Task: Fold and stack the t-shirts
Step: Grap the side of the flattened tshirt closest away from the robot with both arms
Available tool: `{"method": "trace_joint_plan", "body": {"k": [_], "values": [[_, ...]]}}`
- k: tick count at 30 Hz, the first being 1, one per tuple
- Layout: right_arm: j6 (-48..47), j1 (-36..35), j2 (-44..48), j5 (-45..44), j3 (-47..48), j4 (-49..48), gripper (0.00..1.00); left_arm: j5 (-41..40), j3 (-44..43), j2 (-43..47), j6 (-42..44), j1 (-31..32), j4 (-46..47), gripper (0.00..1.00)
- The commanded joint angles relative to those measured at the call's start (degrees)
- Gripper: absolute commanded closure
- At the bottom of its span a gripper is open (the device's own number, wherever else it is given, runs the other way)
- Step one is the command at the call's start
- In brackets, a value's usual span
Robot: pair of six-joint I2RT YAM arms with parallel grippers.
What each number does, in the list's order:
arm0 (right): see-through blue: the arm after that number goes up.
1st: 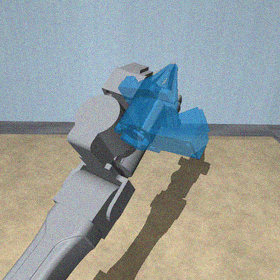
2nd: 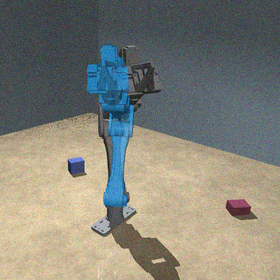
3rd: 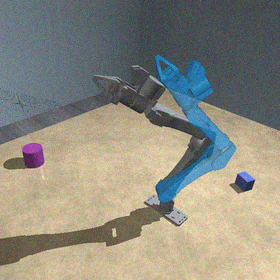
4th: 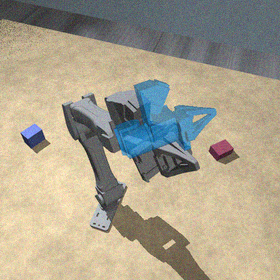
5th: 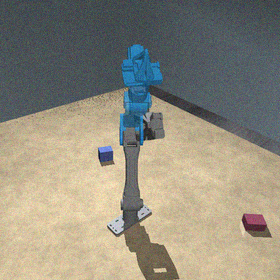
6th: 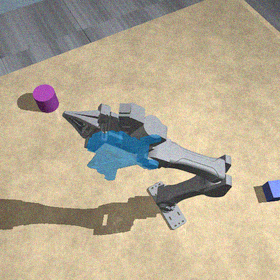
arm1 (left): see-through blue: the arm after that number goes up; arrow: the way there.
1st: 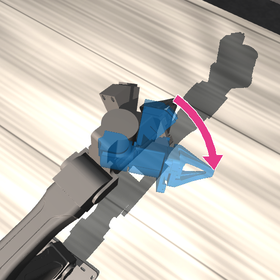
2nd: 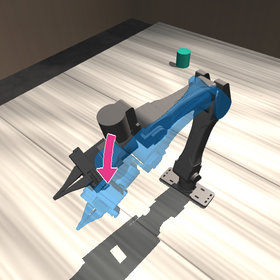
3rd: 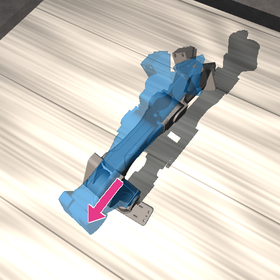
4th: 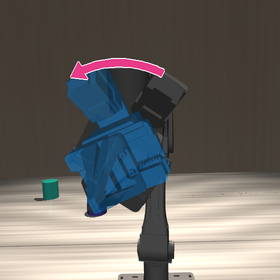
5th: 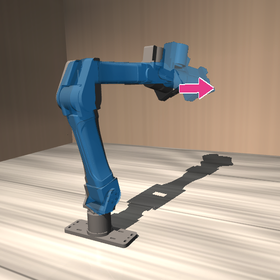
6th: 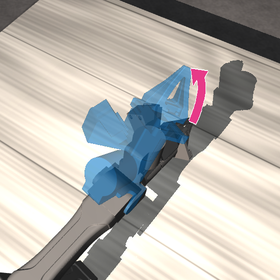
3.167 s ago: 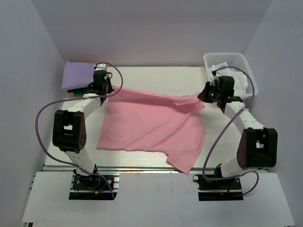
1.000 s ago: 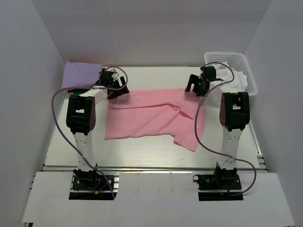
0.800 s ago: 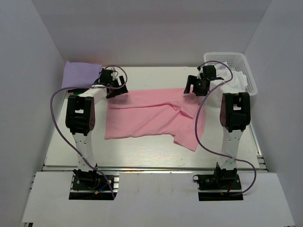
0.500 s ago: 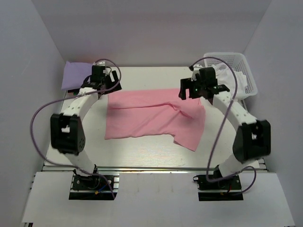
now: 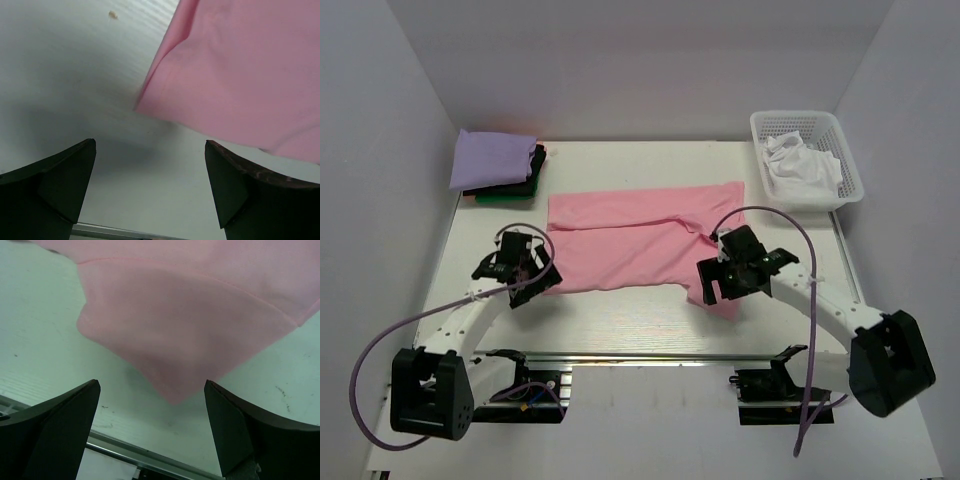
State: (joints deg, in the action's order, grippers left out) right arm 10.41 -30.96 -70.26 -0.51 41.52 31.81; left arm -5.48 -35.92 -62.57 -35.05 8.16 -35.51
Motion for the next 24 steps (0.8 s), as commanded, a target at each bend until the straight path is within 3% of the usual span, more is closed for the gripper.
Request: {"method": "trace_joint_plan", "body": {"k": [1,3,7,10,24], "values": [[6.4,-0.9,6.2,-1.0,-1.1,-0.1,0.1,-1.2,3.1,2.8,-3.8,0.2,0.2,0.0],[7.2,-0.9,7.1,-2.6,-1.9,0.2,0.1,-1.2,5.5,2.8,-4.3,0.2,2.2,0.04],[9.0,-0.9,6.5,-2.4,-3.8,-0.3,0.1,-0.4,8.7,0.9,-3.7,-0.8,10.4,0.27],[10.2,-1.3,5.8,-1.8,-4.6,-0.8,0.1,-2.3,8.7,-1.1,-4.5,-0.8,11.0,0.34],[11.5,-1.4,5.0,-0.8,-6.0,-0.7,0.1,-6.0,8.8,1.0,-5.3,-0.8,12.2,0.32]]}}
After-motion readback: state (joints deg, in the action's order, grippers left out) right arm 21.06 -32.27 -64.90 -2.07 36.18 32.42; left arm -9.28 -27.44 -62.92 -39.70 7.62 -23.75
